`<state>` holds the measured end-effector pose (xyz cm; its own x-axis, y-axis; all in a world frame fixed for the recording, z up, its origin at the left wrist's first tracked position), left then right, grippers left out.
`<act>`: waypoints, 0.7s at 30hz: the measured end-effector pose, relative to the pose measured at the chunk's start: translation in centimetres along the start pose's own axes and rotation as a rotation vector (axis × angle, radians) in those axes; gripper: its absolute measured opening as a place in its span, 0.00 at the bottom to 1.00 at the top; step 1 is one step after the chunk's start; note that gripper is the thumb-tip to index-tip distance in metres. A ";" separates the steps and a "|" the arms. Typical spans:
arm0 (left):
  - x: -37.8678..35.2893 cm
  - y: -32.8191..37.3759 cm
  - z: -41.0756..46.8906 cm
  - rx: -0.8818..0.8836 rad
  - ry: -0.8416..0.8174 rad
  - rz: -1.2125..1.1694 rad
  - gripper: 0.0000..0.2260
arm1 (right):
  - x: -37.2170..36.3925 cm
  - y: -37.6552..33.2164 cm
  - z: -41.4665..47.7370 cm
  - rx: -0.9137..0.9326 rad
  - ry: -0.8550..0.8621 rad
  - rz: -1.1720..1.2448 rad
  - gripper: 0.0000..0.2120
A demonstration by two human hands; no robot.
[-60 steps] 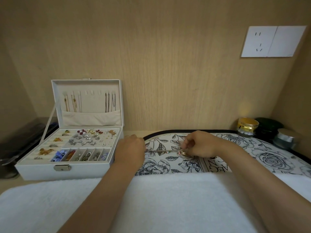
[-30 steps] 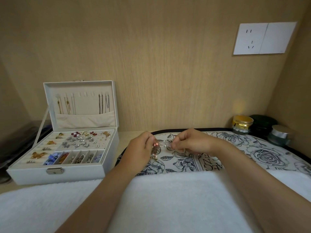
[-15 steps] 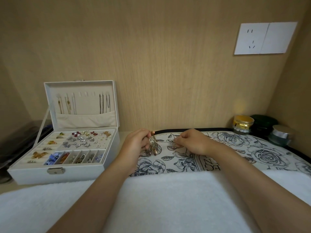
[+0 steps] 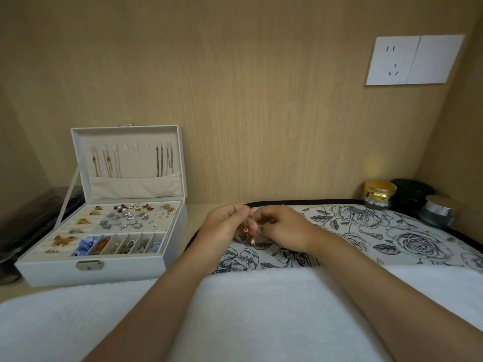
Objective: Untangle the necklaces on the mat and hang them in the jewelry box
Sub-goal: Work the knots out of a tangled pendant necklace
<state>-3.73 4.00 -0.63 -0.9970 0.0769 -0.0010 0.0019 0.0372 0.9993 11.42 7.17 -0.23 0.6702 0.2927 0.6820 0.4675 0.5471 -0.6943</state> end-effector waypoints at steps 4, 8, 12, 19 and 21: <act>0.4 0.4 0.0 0.035 -0.042 -0.171 0.07 | -0.8 -0.3 0.1 0.053 -0.030 0.195 0.13; 1.4 0.5 0.3 0.022 0.005 -0.234 0.07 | 0.2 -0.1 0.2 0.021 0.074 0.285 0.06; 2.0 0.6 0.4 0.028 0.036 -0.380 0.07 | 0.7 0.6 0.2 -0.012 0.078 0.234 0.05; 2.2 0.2 0.7 0.067 0.110 -0.520 0.06 | 1.7 0.1 0.1 0.039 0.186 0.263 0.06; 2.2 0.0 0.8 0.085 0.140 -0.514 0.05 | 1.4 -0.2 0.2 0.048 0.169 0.267 0.06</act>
<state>-5.90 4.96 -0.62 -0.8718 -0.1060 -0.4782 -0.4885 0.1159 0.8649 12.14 7.60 0.89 0.8539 0.2988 0.4262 0.2369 0.5059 -0.8294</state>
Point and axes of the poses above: each hand's wrist, its own z-axis towards the middle knuckle, its own x-axis out of the back of the hand, y = z × x, the point moved 3 cm from there along z, towards the middle knuckle, and after that the axes turned 12 degrees about x, right-handed, at the moved point
